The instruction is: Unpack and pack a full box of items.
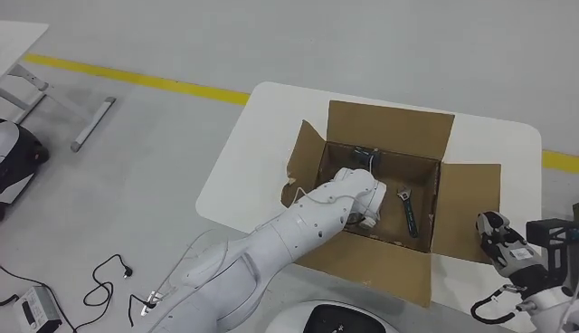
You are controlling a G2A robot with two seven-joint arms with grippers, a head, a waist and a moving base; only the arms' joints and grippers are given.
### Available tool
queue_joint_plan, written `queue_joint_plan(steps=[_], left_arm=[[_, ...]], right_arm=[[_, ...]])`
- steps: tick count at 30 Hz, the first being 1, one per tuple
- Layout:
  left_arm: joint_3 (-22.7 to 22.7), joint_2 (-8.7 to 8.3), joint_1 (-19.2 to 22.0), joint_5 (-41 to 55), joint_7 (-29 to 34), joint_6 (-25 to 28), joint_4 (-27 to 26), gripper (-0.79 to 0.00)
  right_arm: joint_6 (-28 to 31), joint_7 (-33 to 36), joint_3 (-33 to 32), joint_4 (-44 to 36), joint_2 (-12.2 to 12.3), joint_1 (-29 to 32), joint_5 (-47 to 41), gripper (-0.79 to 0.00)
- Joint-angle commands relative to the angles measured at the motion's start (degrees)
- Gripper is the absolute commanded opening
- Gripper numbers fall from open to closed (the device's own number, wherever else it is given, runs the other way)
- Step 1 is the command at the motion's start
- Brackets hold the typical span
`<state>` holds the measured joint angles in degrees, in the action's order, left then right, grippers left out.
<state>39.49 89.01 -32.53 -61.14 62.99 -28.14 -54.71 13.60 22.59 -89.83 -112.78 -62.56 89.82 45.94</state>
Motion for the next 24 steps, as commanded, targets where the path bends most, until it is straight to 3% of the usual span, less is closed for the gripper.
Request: queue_joint_plan(steps=[1,24], left_arm=[[0.20,-0.02,-0.15,-0.61,0.36,0.41,0.28,-0.003],[1.01,2.08,-0.21,-3.04,1.63,1.54,3.87,0.000]], right_arm=[[0.04,0.03,-0.02,0.06,0.00,-0.05,-0.03,-0.785],[-0.08,0.32,0.26,0.48,-0.08,-0.53,-0.06,-0.785]])
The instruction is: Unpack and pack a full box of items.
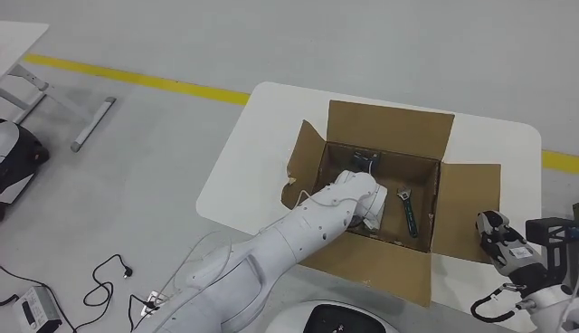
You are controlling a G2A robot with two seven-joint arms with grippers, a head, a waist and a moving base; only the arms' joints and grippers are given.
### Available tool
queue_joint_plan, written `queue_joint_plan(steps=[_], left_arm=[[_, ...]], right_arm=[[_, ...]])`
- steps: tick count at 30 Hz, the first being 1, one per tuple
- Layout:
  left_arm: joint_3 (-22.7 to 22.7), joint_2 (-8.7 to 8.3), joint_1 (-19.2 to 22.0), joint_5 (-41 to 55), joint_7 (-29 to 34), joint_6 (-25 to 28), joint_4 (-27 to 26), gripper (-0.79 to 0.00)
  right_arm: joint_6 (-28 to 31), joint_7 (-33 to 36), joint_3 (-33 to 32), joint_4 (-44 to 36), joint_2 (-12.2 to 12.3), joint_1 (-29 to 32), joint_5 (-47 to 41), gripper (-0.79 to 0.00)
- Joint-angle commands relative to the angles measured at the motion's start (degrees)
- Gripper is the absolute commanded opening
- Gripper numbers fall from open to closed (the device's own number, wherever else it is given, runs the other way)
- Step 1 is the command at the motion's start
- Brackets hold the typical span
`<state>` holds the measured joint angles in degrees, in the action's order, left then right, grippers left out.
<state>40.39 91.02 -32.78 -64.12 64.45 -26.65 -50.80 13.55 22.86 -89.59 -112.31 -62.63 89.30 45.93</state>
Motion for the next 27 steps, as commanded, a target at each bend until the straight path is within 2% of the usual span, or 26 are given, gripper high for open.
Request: queue_joint_plan(steps=[1,5,8,11,14,21,22,23,24,25,27], left_arm=[[0.22,0.11,0.05,-0.17,0.29,0.10,-0.04,0.000],[0.58,0.27,0.04,-0.91,0.46,0.59,0.17,0.000],[0.84,0.36,0.25,-2.05,0.27,0.49,0.53,-0.089],[1.43,0.37,0.33,-2.48,0.56,0.89,0.85,-0.074],[1.76,0.48,0.13,-2.81,0.63,1.28,1.49,0.000],[1.77,1.14,-0.63,-2.72,0.98,2.17,1.51,-0.006],[1.75,1.24,-0.66,-2.86,0.90,2.12,1.67,-0.031],[1.77,1.34,-0.70,-2.92,0.84,2.10,1.85,-0.108],[1.81,1.43,-0.67,-3.01,0.80,2.10,2.05,-0.271],[1.80,1.50,-0.59,-3.35,0.69,1.99,2.27,-0.354],[1.98,1.65,-0.48,-3.59,0.53,1.90,2.62,-0.422]], right_arm=[[-0.06,0.08,0.03,0.00,-0.01,-0.03,-0.07,-0.785],[0.02,0.18,0.08,0.03,-0.01,-0.10,-0.04,-0.785],[0.02,0.16,0.09,-0.02,-0.02,-0.17,0.04,-0.785],[-0.11,0.09,0.08,-0.02,-0.03,-0.15,0.03,-0.785],[-0.08,0.12,0.08,0.04,-0.04,-0.09,-0.05,-0.785],[-0.10,0.12,0.10,0.03,-0.06,-0.12,-0.03,-0.785],[-0.10,0.08,0.09,-0.02,-0.06,-0.14,0.05,-0.785],[-0.01,0.12,0.11,-0.03,-0.06,-0.14,0.10,-0.785],[-0.03,0.10,0.10,-0.01,-0.06,-0.15,0.09,-0.785],[-0.10,0.08,0.11,-0.03,-0.07,-0.15,0.07,-0.785],[-0.13,0.04,0.13,-0.15,-0.08,-0.11,-0.01,-0.785]])
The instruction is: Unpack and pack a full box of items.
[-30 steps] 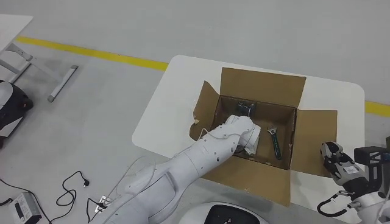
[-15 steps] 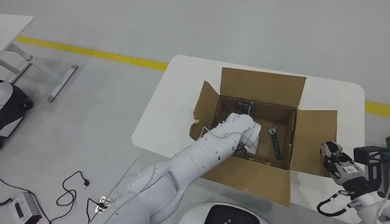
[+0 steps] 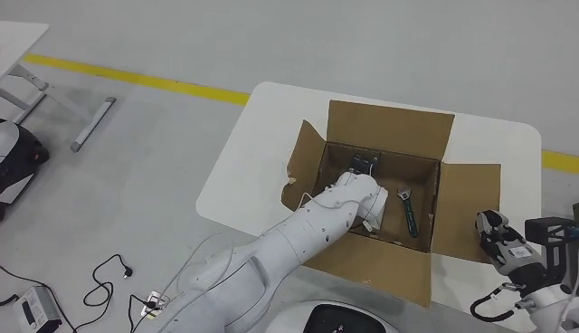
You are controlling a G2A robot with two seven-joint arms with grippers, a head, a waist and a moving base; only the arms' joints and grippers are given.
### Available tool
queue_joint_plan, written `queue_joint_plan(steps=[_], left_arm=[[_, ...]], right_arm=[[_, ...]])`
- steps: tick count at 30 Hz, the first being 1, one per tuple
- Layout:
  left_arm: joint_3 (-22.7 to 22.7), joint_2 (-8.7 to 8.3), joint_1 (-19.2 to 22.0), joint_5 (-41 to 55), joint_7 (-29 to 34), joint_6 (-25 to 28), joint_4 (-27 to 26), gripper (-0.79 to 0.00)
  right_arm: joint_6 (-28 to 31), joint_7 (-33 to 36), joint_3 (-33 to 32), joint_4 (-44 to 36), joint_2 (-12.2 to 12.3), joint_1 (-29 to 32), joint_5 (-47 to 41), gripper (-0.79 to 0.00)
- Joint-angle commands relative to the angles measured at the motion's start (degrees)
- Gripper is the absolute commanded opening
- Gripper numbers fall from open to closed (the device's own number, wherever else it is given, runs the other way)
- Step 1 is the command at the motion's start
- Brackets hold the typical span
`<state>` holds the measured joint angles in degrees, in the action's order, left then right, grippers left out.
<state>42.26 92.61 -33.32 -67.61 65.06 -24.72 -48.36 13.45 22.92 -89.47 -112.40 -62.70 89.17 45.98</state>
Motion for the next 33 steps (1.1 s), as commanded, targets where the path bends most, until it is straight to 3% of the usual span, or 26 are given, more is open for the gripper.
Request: queue_joint_plan(steps=[1,3,15,16,18,19,26,28,33], left_arm=[[0.25,0.12,0.14,-0.15,-0.11,-0.03,0.33,-0.505],[0.50,0.23,0.22,-0.29,-0.21,0.01,0.53,-0.785],[2.36,0.52,-0.40,-0.94,-0.26,0.62,-0.86,-0.785],[2.73,0.45,-0.52,-0.94,-0.06,0.56,-1.61,-0.785],[3.62,0.21,-0.84,-1.11,0.50,0.57,-3.47,-0.785],[4.14,0.04,-1.07,-1.20,1.01,0.69,-4.59,-0.785],[8.84,-1.96,-4.80,-4.05,6.03,1.83,-17.13,-0.785],[10.46,-2.66,-6.58,-5.27,8.17,2.29,-21.69,-0.785],[14.48,-4.12,-11.01,-7.37,13.72,3.99,-33.64,-0.785]], right_arm=[[-0.03,-0.03,0.00,-0.08,-0.01,0.05,-0.06,-0.785],[0.03,-0.01,-0.02,-0.19,-0.01,0.09,0.02,-0.785],[0.26,-0.45,-0.42,-0.95,-0.03,0.58,-0.60,-0.782],[0.29,-0.70,-0.67,-1.30,-0.03,0.73,-0.91,-0.677],[0.33,-0.92,-1.40,-2.26,-0.01,1.14,-1.66,-0.308],[0.36,-1.10,-1.94,-2.99,0.01,1.36,-2.04,-0.265],[0.09,-0.34,-6.74,-8.44,0.22,4.29,-4.82,-0.108],[-0.80,0.16,-7.87,-9.28,0.22,5.08,-5.67,-0.015],[-3.37,2.05,-8.93,-9.61,0.13,6.42,-9.15,-0.062]])
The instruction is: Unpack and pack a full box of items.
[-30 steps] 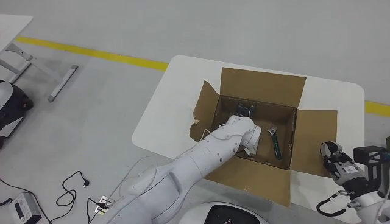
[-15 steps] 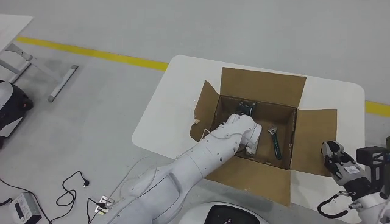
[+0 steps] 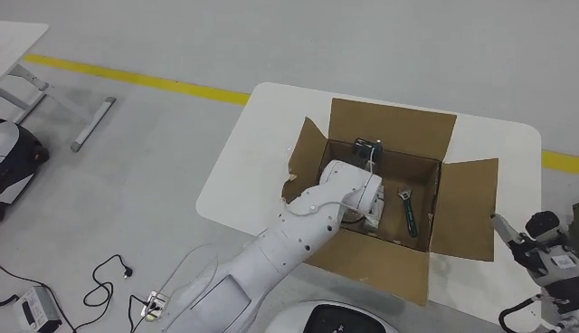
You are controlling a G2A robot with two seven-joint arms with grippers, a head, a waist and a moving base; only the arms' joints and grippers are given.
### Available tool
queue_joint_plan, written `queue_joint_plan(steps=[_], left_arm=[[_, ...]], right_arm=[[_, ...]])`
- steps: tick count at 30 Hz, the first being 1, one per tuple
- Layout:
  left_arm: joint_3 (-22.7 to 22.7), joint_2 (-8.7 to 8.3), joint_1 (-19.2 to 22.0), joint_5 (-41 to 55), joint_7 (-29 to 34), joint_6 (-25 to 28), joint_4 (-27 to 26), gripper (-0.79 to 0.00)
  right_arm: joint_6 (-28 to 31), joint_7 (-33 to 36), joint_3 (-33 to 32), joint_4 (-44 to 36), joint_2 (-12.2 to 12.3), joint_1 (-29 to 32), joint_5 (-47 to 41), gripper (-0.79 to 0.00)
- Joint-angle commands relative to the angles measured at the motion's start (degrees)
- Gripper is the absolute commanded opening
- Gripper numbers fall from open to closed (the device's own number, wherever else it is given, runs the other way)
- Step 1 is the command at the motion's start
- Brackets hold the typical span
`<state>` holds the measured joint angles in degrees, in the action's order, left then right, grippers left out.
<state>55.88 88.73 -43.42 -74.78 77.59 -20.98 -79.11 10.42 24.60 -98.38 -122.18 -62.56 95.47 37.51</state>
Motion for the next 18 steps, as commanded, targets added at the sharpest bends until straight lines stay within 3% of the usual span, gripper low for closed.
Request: queue_joint_plan(steps=[1,4,7,8,9,11,12,14,18], left_arm=[[1.67,-0.46,-1.72,-0.24,2.17,0.50,-5.14,-0.785],[3.59,-0.98,-3.98,-0.24,4.20,1.72,-10.99,-0.785],[5.03,-1.31,-5.45,0.23,5.20,2.98,-14.63,-0.785],[5.43,-1.38,-5.80,0.51,5.25,3.44,-15.57,-0.785],[6.01,-1.43,-6.11,1.30,5.55,3.58,-16.38,-0.785],[7.13,-1.50,-6.50,3.12,6.49,3.79,-17.56,-0.785],[7.48,-1.54,-6.51,3.52,6.78,3.94,-17.90,-0.785],[7.48,-1.54,-6.51,3.52,6.78,3.94,-17.90,-0.785],[7.48,-1.54,-6.51,3.52,6.78,3.94,-17.90,-0.785]], right_arm=[[-0.83,0.54,0.02,0.65,-0.06,0.21,-1.47,-0.071],[-1.40,1.69,1.06,2.57,-0.19,-0.18,-4.92,-0.219],[-1.57,3.19,2.53,5.40,-0.26,-1.72,-7.27,-0.219],[-1.55,3.50,3.24,6.34,-0.30,-2.31,-7.72,-0.259],[-1.10,3.89,4.06,7.22,-0.33,-2.94,-8.35,-0.357],[-0.75,4.19,5.36,8.93,-0.39,-4.13,-8.67,-0.422],[-0.51,4.43,6.04,9.60,-0.41,-4.73,-8.47,-0.517],[-0.08,4.13,7.35,11.03,-0.55,-5.78,-9.76,-0.785],[0.99,3.46,8.99,12.81,-0.67,-7.36,-9.87,-0.785]])
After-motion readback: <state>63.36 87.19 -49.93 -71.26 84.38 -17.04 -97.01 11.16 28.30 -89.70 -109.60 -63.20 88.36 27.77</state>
